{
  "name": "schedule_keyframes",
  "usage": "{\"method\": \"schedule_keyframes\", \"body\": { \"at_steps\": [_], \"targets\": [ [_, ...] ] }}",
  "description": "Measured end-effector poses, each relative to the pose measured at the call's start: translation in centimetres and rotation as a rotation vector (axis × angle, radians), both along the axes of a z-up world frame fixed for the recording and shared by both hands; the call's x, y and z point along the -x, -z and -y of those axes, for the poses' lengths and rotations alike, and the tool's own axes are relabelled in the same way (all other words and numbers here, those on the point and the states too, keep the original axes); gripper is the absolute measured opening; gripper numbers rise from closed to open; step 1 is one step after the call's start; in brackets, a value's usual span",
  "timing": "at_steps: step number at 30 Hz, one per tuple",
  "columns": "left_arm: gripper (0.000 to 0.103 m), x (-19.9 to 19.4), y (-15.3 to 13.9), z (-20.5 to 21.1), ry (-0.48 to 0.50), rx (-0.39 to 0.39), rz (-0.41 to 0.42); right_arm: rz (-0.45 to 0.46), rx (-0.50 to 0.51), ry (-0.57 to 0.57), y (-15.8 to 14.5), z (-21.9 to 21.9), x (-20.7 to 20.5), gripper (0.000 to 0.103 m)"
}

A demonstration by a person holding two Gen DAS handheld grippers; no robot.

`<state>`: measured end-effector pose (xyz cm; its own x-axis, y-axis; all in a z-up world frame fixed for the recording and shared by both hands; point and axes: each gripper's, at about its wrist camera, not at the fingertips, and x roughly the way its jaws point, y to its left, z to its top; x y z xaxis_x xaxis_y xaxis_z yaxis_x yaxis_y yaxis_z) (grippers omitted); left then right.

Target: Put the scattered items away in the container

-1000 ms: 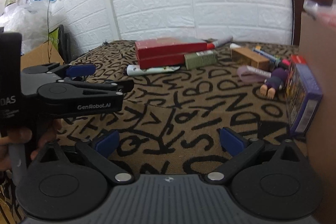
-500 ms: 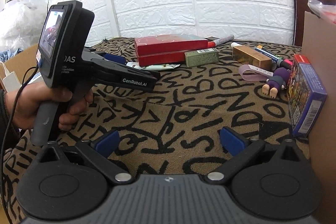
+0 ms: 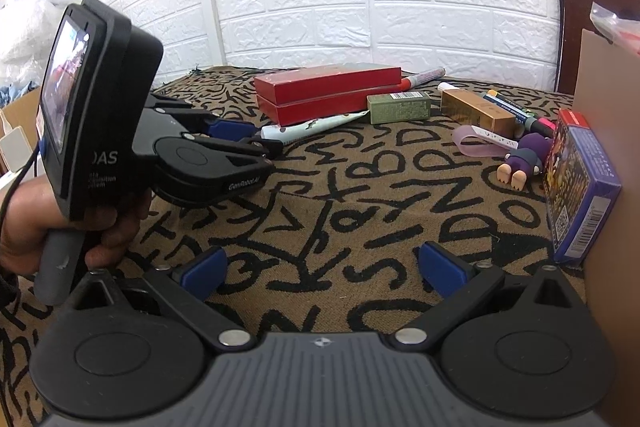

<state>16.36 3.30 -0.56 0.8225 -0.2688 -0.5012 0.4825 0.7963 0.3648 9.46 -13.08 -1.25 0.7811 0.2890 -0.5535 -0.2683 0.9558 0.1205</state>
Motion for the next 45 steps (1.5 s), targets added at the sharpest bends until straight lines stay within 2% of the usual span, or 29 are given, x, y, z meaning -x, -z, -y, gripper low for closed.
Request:
{"method": "schedule_keyframes", "body": {
  "at_steps": [6,11,15,16,19,22,24,27,30,33,35,36,37,41,45],
  "targets": [
    [0.028,-0.5,-0.1,-0.1,0.001,0.014,-0.006,0.0,0.004,0.0,-0.1,-0.1,0.1,0.103],
    [0.024,-0.3,-0.6,-0.9,0.019,0.094,-0.048,0.0,0.003,0.0,-0.1,-0.1,0.0,0.103],
    [0.022,1.2,-0.7,-0.9,0.037,0.118,-0.056,0.001,0.004,0.0,-0.1,-0.2,0.0,0.103],
    [0.017,1.6,-0.8,-1.1,0.044,0.127,-0.061,0.002,0.001,0.0,0.0,-0.2,0.0,0.103],
    [0.018,2.4,-0.9,-1.5,0.047,0.156,-0.082,0.005,-0.012,0.016,-0.1,0.1,-0.1,0.103],
    [0.018,2.5,-0.7,-1.6,-0.002,0.152,-0.082,0.01,-0.027,0.086,-0.2,0.6,-0.8,0.103],
    [0.018,2.3,-0.5,-0.9,-0.05,0.112,-0.06,0.014,-0.046,0.158,-0.5,1.0,-1.9,0.103],
    [0.017,2.3,-0.2,0.3,-0.048,0.051,-0.02,0.052,-0.035,0.25,-0.9,1.5,-3.7,0.103],
    [0.017,2.1,0.1,0.7,-0.046,0.033,-0.008,0.123,-0.032,0.322,-1.4,2.1,-5.2,0.103],
    [0.018,1.8,0.1,0.6,-0.046,0.052,-0.02,0.183,-0.044,0.256,-1.9,2.3,-6.8,0.103],
    [0.023,1.6,0.1,0.4,-0.054,0.069,-0.027,0.162,0.004,0.205,-1.9,2.0,-8.0,0.103],
    [0.025,1.6,0.0,0.2,-0.062,0.075,-0.028,0.138,0.027,0.216,-1.8,2.0,-8.4,0.103],
    [0.028,1.6,0.0,0.1,-0.068,0.08,-0.028,0.132,0.017,0.227,-1.7,2.2,-8.3,0.103],
    [0.029,1.7,-0.1,-0.5,-0.071,0.094,-0.032,0.116,-0.177,0.246,-0.9,3.9,-7.0,0.103],
    [0.029,1.7,-0.1,-0.8,-0.068,0.103,-0.037,0.057,-0.227,0.253,-0.4,4.1,-7.9,0.103]
  ]
}}
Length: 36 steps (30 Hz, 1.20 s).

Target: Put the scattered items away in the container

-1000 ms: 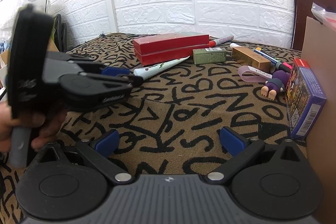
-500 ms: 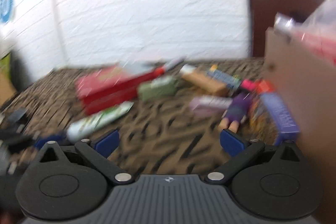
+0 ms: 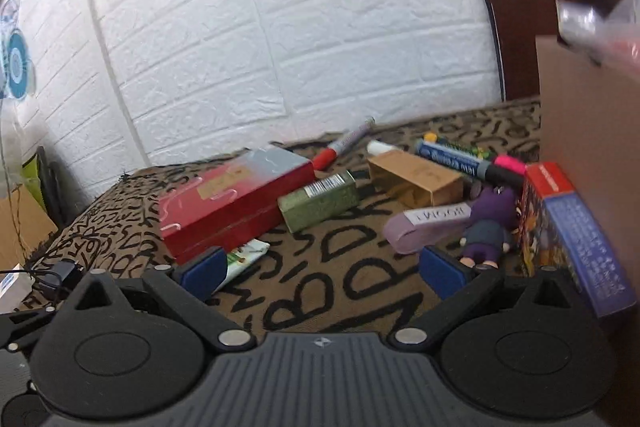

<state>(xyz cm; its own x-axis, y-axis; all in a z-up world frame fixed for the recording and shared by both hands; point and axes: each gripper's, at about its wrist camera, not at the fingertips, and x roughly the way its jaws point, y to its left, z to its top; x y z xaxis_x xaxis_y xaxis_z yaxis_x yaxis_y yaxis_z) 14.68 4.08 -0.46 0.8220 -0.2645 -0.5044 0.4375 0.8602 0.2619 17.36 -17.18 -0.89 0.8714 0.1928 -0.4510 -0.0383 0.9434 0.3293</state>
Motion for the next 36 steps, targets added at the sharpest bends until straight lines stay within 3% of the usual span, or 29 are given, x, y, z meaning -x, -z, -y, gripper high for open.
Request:
{"method": "schedule_keyframes", "body": {
  "at_steps": [3,7,12,15,17,21,23,24,26,27,30,36],
  "targets": [
    [0.029,-0.1,0.0,-0.1,0.001,0.005,-0.003,-0.013,-0.039,0.001,0.1,0.1,-0.9,0.103],
    [0.029,0.0,0.0,-0.1,-0.002,0.003,0.001,-0.003,-0.01,0.006,-0.3,-0.2,-1.7,0.103],
    [0.037,-0.5,-0.6,-0.7,-0.014,0.046,-0.007,-0.036,0.034,-0.016,-0.2,-0.2,-3.7,0.103],
    [0.051,-0.7,-1.3,-1.3,-0.023,0.105,0.025,-0.044,0.067,-0.023,-0.3,-0.3,-4.6,0.103],
    [0.071,-1.5,-1.4,-0.8,-0.011,0.082,0.035,-0.043,0.088,-0.013,-0.3,-0.5,-5.2,0.103],
    [0.073,-2.8,-0.4,1.5,0.055,-0.033,-0.005,-0.053,0.106,-0.026,0.0,-0.7,-6.2,0.1],
    [0.072,-2.6,-0.2,2.5,0.059,-0.087,0.034,-0.047,0.097,-0.045,0.0,-0.5,-6.4,0.086],
    [0.068,-2.3,0.0,2.9,0.065,-0.108,0.053,-0.042,0.091,-0.066,-0.1,-0.3,-6.5,0.072],
    [0.038,-1.6,0.4,3.3,0.109,-0.131,0.07,-0.047,0.077,-0.117,0.0,-0.2,-6.6,0.045],
    [0.034,-1.1,0.6,3.5,0.126,-0.146,0.081,-0.054,0.054,-0.147,0.1,-0.1,-6.7,0.029],
    [0.033,-0.4,1.1,3.9,0.132,-0.191,0.119,-0.051,0.029,-0.199,0.1,-0.3,-6.4,0.028],
    [0.028,0.1,0.7,2.1,0.134,-0.109,0.044,-0.079,0.054,-0.367,-0.1,-2.5,-4.5,0.028]
  ]
}}
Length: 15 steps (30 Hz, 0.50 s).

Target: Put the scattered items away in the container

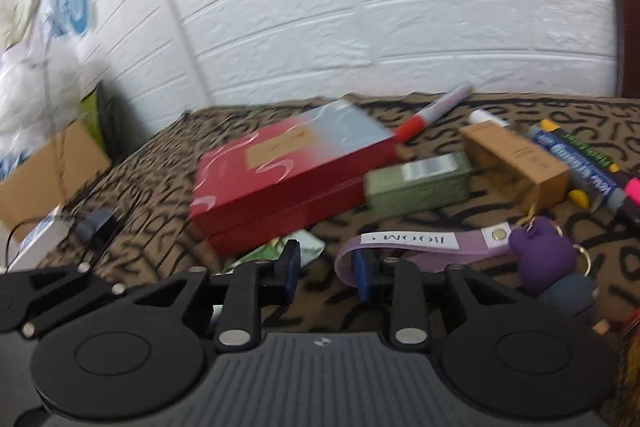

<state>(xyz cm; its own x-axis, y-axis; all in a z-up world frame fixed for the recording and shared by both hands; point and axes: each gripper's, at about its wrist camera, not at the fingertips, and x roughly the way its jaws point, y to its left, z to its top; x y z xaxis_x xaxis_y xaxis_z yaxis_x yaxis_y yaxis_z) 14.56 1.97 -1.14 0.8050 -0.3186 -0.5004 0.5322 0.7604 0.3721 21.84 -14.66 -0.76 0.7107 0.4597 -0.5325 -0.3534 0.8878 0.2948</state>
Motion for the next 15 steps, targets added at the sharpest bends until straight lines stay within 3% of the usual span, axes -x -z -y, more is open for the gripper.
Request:
{"method": "schedule_keyframes", "body": {
  "at_steps": [6,15],
  "targets": [
    [0.029,3.2,-0.2,-1.9,-0.026,0.013,-0.026,-0.006,0.064,-0.13,-0.2,-2.6,3.8,0.029],
    [0.027,12.0,0.1,-6.2,0.016,-0.045,-0.027,-0.058,0.003,-0.311,-0.4,-3.5,14.1,0.029]
  ]
}}
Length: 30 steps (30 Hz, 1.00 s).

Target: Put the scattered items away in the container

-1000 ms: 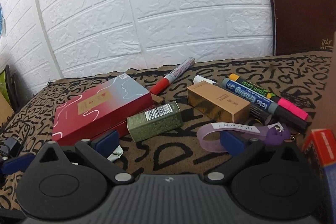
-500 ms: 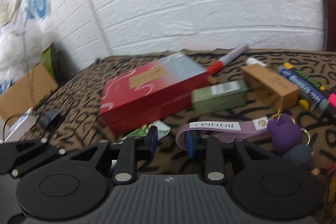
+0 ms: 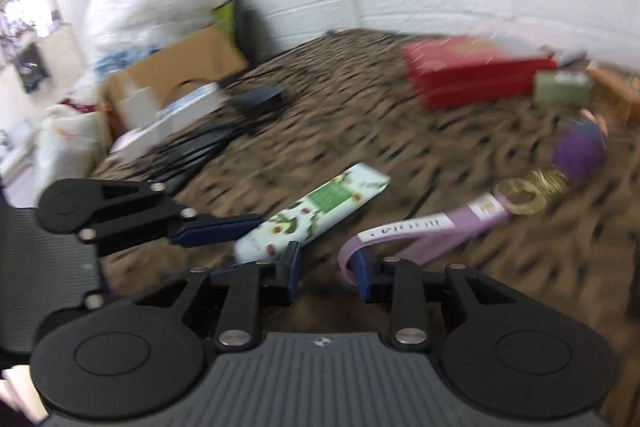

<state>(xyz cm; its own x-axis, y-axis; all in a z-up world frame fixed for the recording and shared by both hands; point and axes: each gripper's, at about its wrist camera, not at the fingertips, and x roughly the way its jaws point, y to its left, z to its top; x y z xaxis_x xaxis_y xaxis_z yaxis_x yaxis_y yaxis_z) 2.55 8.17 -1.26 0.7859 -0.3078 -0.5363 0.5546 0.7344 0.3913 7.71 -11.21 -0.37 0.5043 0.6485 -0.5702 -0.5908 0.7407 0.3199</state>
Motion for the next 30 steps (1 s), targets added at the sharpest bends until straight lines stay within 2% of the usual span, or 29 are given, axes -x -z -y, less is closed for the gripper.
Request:
{"method": "schedule_keyframes", "body": {
  "at_steps": [2,3,4,5,6,7,8,10,15,18,20,24,27,30],
  "targets": [
    [0.029,1.7,0.3,0.2,-0.006,-0.035,0.048,-0.028,-0.045,0.01,0.1,0.5,1.6,0.034],
    [0.031,2.1,0.3,0.5,-0.017,-0.045,0.071,-0.039,-0.078,0.026,0.2,0.9,2.1,0.047],
    [0.037,2.1,0.2,0.7,-0.035,-0.049,0.091,-0.042,-0.107,0.056,0.1,1.3,2.6,0.065],
    [0.045,2.0,0.2,0.9,-0.058,-0.048,0.104,-0.039,-0.121,0.097,0.1,1.6,3.0,0.074],
    [0.048,1.7,0.1,1.0,-0.077,-0.042,0.104,-0.035,-0.122,0.128,0.0,1.7,3.2,0.086],
    [0.051,1.4,-0.1,1.0,-0.093,-0.027,0.096,-0.031,-0.118,0.142,-0.1,1.7,3.4,0.09],
    [0.058,1.0,-0.4,1.0,-0.105,-0.002,0.082,-0.027,-0.109,0.152,-0.3,1.7,3.4,0.09],
    [0.064,0.3,-0.6,1.3,-0.112,0.029,0.055,-0.007,-0.085,0.191,-0.4,1.8,3.6,0.093],
    [0.066,-0.8,-0.1,3.1,-0.13,-0.002,0.088,0.085,0.023,0.253,-0.5,1.3,4.3,0.094],
    [0.068,-0.3,0.5,3.1,-0.141,-0.001,0.132,0.144,0.103,0.307,0.1,1.6,4.5,0.103],
    [0.068,-0.1,0.9,2.8,-0.141,0.017,0.144,0.171,0.148,0.334,0.5,1.5,4.6,0.103],
    [0.068,0.5,0.8,2.3,-0.144,0.036,0.153,0.226,0.164,0.367,1.0,2.2,4.8,0.103],
    [0.069,0.4,0.6,2.3,-0.146,0.036,0.15,0.242,0.184,0.407,1.1,2.2,4.1,0.103],
    [0.069,0.4,0.6,2.5,-0.151,0.025,0.154,0.201,0.235,0.385,1.5,1.7,3.2,0.103]
  ]
}}
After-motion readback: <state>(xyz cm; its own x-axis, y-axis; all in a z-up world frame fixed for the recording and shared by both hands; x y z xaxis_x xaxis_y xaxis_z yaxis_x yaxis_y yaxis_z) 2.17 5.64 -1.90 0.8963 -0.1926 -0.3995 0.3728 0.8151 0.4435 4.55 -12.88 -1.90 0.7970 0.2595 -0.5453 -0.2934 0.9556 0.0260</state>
